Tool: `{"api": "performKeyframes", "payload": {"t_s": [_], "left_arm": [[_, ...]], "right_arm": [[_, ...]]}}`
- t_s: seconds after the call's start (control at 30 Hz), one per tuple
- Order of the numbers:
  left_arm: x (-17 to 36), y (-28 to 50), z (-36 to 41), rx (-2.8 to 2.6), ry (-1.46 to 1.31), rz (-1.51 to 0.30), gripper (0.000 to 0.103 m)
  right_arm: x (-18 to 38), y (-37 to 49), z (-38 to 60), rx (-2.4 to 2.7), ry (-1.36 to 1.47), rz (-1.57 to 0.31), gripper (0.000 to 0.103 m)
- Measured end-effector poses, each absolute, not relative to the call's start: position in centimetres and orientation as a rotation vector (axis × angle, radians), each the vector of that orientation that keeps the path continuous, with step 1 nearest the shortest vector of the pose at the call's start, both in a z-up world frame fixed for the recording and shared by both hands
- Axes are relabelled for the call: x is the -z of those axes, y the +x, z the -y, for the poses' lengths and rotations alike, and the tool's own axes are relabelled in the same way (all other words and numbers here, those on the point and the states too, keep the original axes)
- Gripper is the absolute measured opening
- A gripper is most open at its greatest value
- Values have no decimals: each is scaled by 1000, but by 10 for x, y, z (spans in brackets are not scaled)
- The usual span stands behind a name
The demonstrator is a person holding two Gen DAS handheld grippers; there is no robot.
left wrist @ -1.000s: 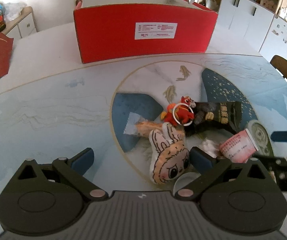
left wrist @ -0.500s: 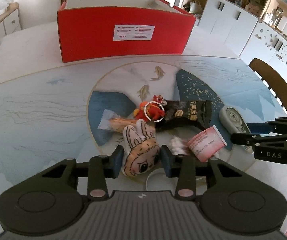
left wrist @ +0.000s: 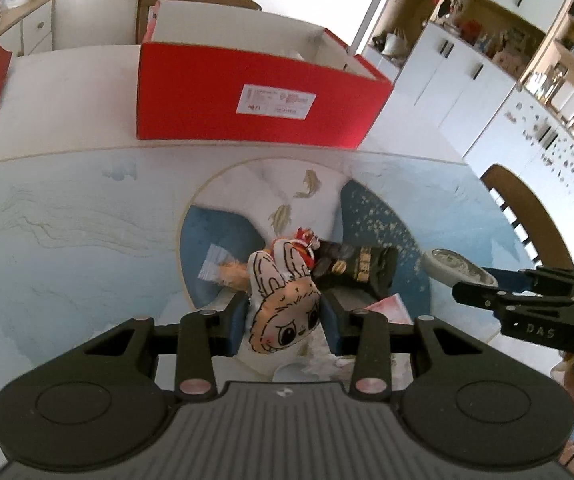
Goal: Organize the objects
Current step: 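Carry the bunny pouch and tape dispenser with both grippers into the red box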
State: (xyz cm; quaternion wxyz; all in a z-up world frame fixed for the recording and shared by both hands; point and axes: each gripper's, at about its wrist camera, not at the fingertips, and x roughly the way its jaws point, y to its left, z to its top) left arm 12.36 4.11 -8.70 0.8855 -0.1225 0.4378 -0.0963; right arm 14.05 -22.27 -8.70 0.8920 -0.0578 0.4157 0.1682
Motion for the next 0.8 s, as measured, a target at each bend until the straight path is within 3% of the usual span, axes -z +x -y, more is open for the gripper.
{"api": "performKeyframes", "payload": {"t_s": [0.8], "left_arm": [[-3, 182, -48, 257, -262, -773, 37]], "right_arm": [[-17, 209, 196, -463, -125, -657, 40]]}}
